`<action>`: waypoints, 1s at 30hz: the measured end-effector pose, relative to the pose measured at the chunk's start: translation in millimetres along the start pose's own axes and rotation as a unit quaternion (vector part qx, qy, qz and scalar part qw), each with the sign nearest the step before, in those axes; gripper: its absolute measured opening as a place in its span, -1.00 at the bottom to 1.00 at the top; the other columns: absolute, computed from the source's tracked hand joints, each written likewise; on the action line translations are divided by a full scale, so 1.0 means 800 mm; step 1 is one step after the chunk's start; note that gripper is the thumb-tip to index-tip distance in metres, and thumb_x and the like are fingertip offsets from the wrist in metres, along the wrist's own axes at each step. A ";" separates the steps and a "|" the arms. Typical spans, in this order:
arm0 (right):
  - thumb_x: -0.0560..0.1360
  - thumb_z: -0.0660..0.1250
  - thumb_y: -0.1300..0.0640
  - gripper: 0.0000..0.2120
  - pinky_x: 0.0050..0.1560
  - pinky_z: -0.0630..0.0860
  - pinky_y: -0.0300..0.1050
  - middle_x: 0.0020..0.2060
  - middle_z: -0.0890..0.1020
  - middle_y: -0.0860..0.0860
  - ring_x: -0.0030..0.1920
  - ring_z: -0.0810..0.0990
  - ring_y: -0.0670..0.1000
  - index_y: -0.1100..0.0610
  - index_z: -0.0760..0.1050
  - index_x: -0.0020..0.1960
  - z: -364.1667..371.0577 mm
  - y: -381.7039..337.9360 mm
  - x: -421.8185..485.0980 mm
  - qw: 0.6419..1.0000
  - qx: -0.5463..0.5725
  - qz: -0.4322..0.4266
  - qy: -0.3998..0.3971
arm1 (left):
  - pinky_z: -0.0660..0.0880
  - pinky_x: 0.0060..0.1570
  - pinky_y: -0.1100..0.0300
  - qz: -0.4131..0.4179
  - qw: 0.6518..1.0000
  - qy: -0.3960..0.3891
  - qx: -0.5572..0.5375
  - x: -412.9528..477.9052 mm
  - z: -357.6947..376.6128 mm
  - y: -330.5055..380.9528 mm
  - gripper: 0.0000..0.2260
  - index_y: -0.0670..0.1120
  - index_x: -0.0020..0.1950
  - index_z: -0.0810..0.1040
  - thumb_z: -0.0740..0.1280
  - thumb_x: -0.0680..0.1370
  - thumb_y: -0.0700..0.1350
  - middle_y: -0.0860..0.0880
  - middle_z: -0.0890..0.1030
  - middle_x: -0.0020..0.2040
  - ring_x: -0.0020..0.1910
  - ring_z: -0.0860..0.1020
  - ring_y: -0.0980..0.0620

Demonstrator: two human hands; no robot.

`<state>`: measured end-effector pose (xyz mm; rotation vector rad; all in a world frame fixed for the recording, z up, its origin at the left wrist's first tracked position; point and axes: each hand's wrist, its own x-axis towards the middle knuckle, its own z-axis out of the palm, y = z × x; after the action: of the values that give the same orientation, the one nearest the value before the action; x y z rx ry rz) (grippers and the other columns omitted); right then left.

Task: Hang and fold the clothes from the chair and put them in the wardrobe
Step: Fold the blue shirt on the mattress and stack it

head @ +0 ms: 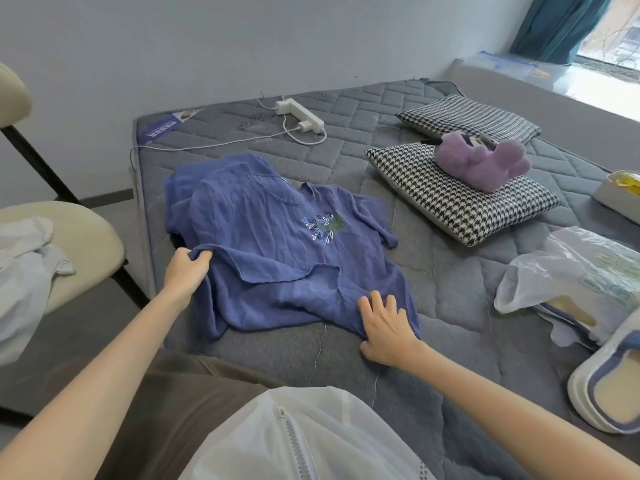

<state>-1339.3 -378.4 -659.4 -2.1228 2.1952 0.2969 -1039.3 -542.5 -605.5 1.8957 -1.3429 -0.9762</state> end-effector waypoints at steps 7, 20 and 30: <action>0.47 0.12 0.36 -0.82 -0.22 0.28 0.01 -0.13 0.44 0.16 -0.11 0.48 0.24 0.18 0.17 -0.01 -0.023 0.047 0.022 0.944 0.300 0.135 0.026 | 0.43 0.25 -0.03 -0.066 0.986 -0.001 -0.154 -0.001 -0.004 0.001 -0.64 -0.20 0.34 0.40 0.23 0.61 -0.05 -0.20 0.51 0.25 0.24 0.48 -0.18; 0.51 0.34 -0.12 -0.63 -0.22 0.31 -0.10 -0.18 0.47 0.04 -0.09 0.46 0.07 0.08 0.27 -0.25 -0.019 0.045 0.037 0.934 0.286 0.142 -0.161 | 0.43 0.25 0.06 -0.011 0.960 -0.085 -0.268 -0.033 -0.041 0.025 -0.76 -0.08 0.14 0.56 0.27 0.58 0.03 -0.08 0.61 0.11 0.25 0.51 -0.07; 0.39 0.39 0.11 -0.83 -0.17 0.52 -0.13 -0.17 0.64 0.12 -0.18 0.61 0.05 0.19 0.55 -0.09 -0.073 0.046 0.032 0.706 0.696 0.126 -0.033 | 0.48 -0.03 0.07 0.005 0.964 -0.156 -0.217 -0.058 -0.051 0.036 -0.61 -0.27 0.30 0.44 0.25 0.61 -0.01 -0.19 0.55 0.16 0.13 0.54 -0.19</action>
<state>-1372.0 -413.6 -603.5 -0.8853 1.5792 -0.9654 -1029.7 -504.5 -549.8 1.4444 -1.1782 -1.4752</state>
